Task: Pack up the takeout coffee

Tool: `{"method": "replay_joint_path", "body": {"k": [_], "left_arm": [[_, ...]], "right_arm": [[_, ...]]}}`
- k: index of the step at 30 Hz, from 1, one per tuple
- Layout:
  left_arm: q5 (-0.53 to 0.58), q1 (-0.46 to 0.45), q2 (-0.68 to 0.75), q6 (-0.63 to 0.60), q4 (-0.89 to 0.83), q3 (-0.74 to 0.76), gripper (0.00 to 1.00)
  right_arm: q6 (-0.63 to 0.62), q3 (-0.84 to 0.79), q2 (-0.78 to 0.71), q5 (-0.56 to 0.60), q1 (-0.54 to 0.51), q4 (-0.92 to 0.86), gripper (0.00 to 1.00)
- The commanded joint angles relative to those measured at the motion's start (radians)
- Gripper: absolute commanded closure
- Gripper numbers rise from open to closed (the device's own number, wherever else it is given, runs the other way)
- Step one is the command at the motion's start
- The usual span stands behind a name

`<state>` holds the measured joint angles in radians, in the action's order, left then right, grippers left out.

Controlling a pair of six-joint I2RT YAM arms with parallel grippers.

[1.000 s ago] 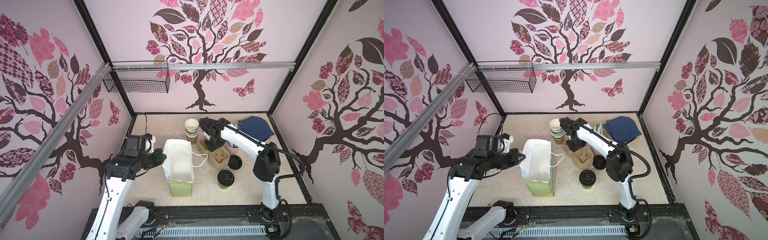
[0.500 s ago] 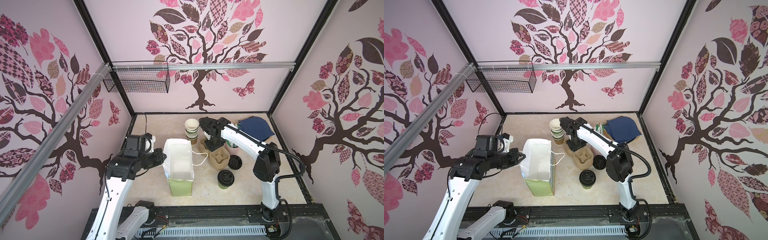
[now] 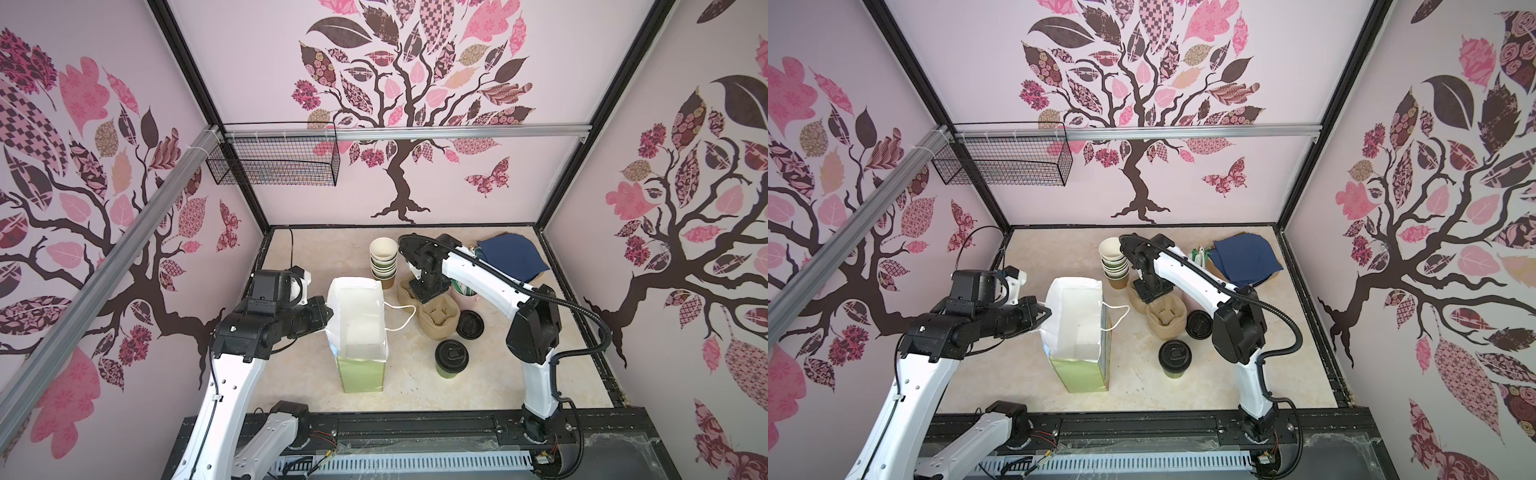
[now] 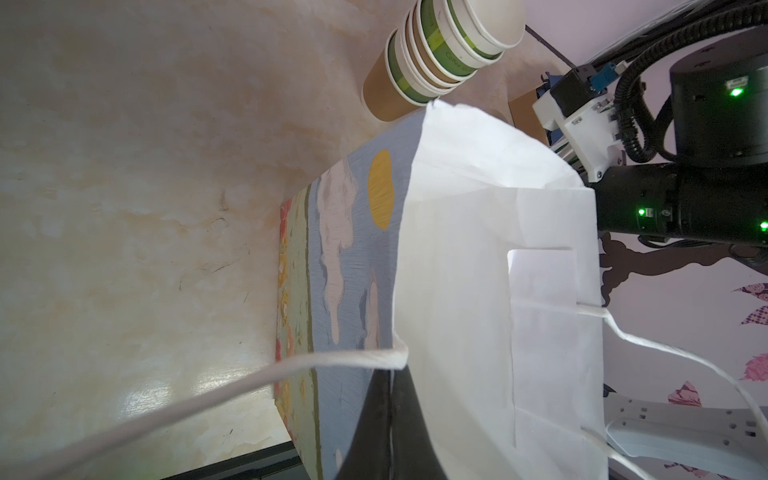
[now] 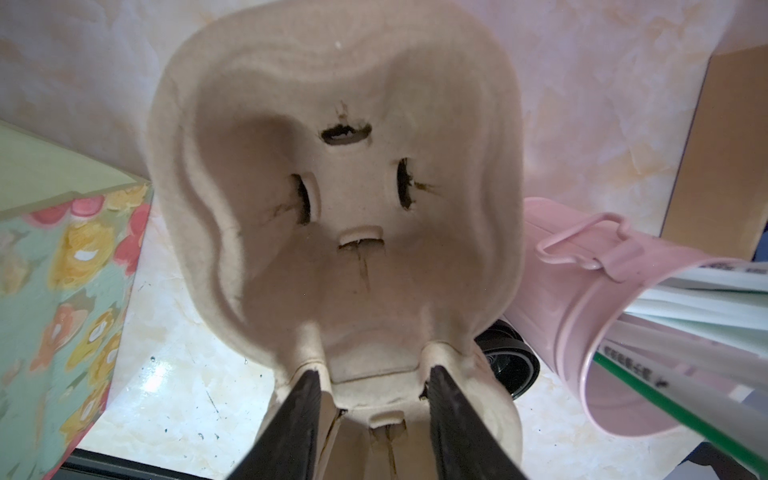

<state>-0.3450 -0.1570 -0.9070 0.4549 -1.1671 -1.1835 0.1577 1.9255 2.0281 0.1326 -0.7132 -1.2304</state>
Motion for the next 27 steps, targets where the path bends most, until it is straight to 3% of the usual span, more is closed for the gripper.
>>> {"method": "replay_joint_path", "body": {"k": [1, 10, 27], "left_arm": [[-0.009, -0.001, 0.005, -0.002, 0.014, 0.015, 1.0], [-0.009, 0.0, 0.0, -0.004, 0.016, 0.009, 1.0], [-0.006, -0.001, 0.0, -0.006, 0.016, 0.008, 1.0]], "right_arm": [[0.005, 0.019, 0.043, -0.005, -0.007, -0.027, 0.52], [0.003, -0.001, 0.05, -0.008, -0.006, -0.019, 0.48], [-0.003, 0.0, 0.067, 0.017, -0.006, -0.012, 0.52]]}}
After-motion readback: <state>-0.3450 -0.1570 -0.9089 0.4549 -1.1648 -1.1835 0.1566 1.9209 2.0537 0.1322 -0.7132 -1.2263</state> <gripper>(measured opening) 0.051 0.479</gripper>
